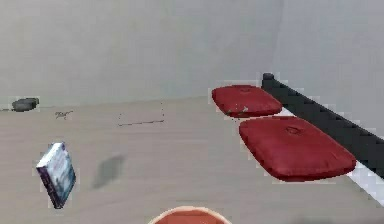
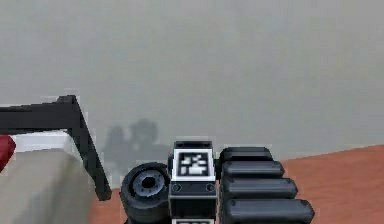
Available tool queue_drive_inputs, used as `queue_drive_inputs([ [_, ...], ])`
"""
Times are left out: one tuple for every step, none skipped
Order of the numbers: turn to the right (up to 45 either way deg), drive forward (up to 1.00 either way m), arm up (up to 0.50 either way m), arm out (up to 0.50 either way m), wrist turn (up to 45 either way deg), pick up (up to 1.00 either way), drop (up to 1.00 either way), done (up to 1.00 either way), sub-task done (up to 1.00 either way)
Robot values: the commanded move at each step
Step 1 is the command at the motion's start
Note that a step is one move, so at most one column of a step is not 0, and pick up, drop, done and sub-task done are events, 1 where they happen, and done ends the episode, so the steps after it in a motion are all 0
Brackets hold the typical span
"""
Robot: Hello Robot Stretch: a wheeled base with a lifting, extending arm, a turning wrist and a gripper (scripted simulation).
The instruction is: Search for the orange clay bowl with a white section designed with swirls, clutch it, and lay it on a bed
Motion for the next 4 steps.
queue_drive_inputs([
  [-3.0,0.0,0.0,0.0,0.0,0.0,0.0,0.0,0.0],
  [0.0,0.05,0.0,0.0,0.0,0.0,0.0,0.0,0.0],
  [-21.0,0.0,0.0,0.0,0.0,0.0,0.0,0.0,0.0],
  [27.0,0.0,0.0,0.0,0.0,0.0,0.0,0.0,0.0],
])
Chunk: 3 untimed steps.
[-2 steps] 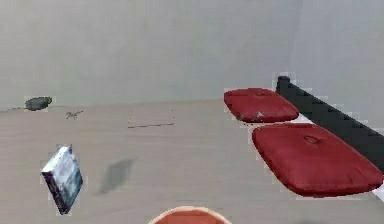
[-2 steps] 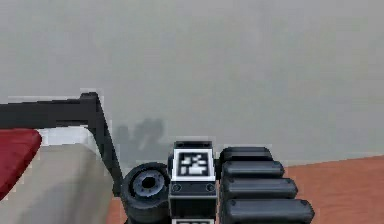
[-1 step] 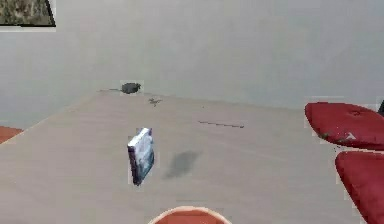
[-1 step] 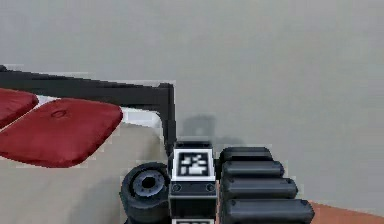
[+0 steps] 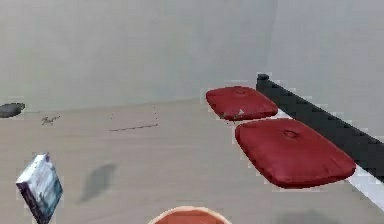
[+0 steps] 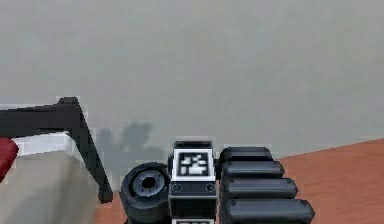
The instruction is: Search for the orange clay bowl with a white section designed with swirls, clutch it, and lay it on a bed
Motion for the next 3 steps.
queue_drive_inputs([
  [-30.0,0.0,0.0,0.0,0.0,0.0,0.0,0.0,0.0],
  [39.0,0.0,0.0,0.0,0.0,0.0,0.0,0.0,0.0],
  [-33.0,0.0,0.0,0.0,0.0,0.0,0.0,0.0,0.0],
])
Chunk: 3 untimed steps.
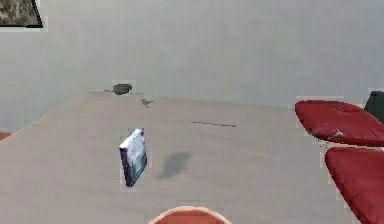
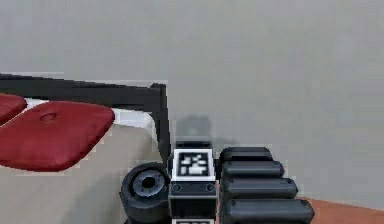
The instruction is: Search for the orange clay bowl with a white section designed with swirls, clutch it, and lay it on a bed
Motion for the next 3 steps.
queue_drive_inputs([
  [45.0,0.0,0.0,0.0,0.0,0.0,0.0,0.0,0.0],
  [45.0,0.0,0.0,0.0,0.0,0.0,0.0,0.0,0.0],
  [6.0,0.0,0.0,0.0,0.0,0.0,0.0,0.0,0.0],
])
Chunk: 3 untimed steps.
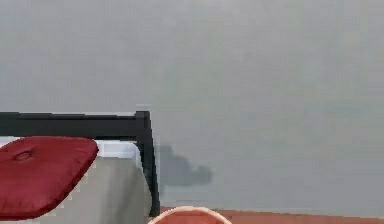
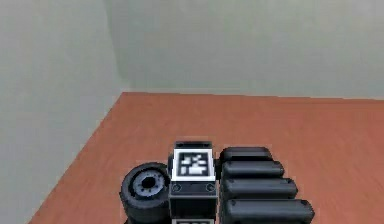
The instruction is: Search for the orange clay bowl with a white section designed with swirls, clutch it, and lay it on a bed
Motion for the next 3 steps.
queue_drive_inputs([
  [0.0,0.05,0.0,0.0,0.0,0.0,0.0,0.0,0.0],
  [45.0,0.0,0.0,0.0,0.0,0.0,0.0,0.0,0.0],
  [45.0,0.0,0.0,0.0,0.0,0.0,0.0,0.0,0.0],
])
